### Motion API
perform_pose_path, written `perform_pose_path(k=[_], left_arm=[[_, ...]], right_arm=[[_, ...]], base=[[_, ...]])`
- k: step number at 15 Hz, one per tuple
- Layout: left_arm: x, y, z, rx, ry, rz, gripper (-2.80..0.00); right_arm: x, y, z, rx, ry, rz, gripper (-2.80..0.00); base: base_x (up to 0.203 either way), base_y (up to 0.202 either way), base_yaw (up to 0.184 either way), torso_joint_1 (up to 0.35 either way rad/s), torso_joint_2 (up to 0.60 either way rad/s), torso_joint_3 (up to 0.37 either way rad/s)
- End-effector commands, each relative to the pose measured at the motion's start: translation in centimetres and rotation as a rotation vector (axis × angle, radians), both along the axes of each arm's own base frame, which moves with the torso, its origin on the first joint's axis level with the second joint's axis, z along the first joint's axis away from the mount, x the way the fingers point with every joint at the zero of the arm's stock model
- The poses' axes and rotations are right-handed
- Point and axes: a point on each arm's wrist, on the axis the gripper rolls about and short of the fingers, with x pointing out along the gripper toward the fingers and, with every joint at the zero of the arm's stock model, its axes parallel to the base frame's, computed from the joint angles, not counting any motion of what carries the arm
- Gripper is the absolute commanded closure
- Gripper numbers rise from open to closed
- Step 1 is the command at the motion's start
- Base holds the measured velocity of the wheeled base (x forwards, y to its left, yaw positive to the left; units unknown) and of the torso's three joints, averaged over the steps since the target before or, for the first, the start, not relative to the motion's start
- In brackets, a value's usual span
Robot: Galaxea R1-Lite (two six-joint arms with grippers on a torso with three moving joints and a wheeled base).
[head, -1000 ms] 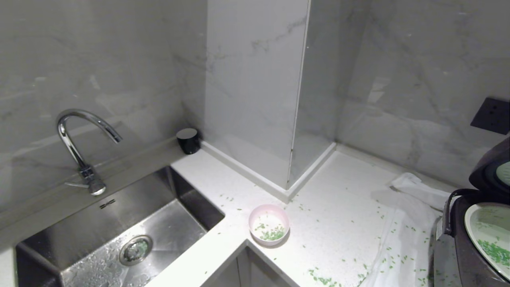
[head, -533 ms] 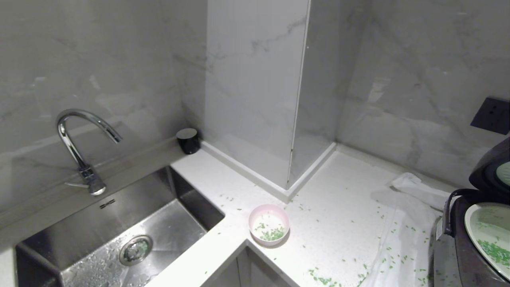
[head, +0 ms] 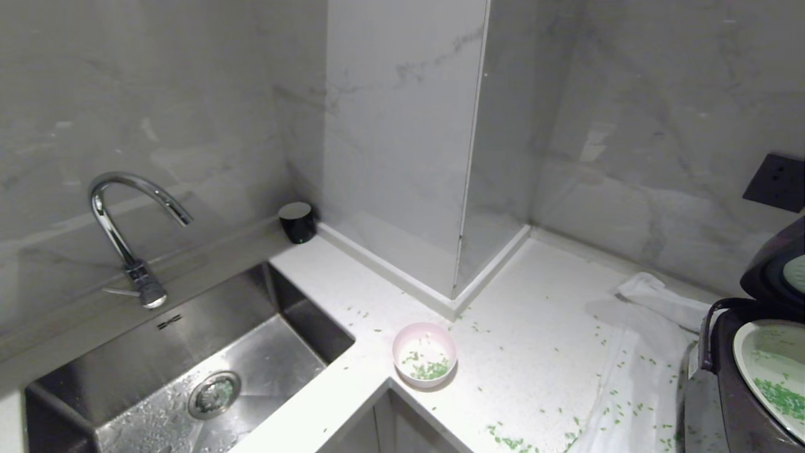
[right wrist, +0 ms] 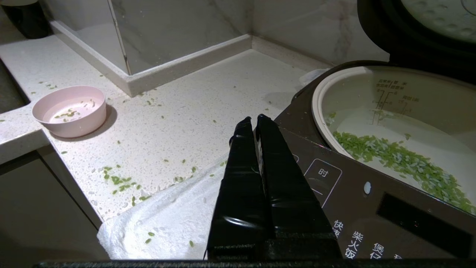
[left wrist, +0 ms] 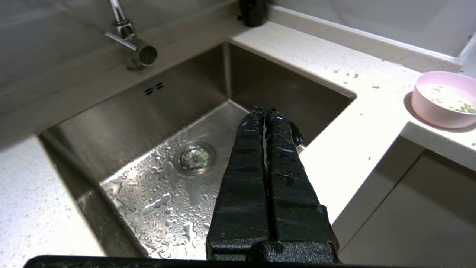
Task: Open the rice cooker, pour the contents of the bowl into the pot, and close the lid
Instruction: Pick up the bowl on the table
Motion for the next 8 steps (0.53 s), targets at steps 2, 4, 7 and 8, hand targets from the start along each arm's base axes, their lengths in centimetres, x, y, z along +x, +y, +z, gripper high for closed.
perform_pose_path(k=[2, 4, 7, 8], left_arm=[[-0.01, 0.01, -0.02, -0.01, 0.01, 0.003, 0.0], [-0.01, 0.02, -0.02, -0.019, 0.009, 0.005, 0.0], [-0.01, 0.03, -0.01, -0.043, 0.008, 0.012, 0.0], [-0.01, 0.03, -0.01, -0.047, 0.008, 0.012, 0.0]], right_arm=[[0.01, 0.0, -0.04, -0.002, 0.001, 0.001, 0.0], [0.01, 0.0, -0.04, -0.001, 0.001, 0.001, 0.0], [0.01, 0.0, -0.04, -0.001, 0.001, 0.001, 0.0], [0.01, 0.0, -0.05, -0.001, 0.002, 0.001, 0.0]], base=[[0.0, 0.0, 0.0, 0.0, 0.0, 0.0], [0.0, 0.0, 0.0, 0.0, 0.0, 0.0], [0.0, 0.0, 0.0, 0.0, 0.0, 0.0], [0.0, 0.0, 0.0, 0.0, 0.0, 0.0]])
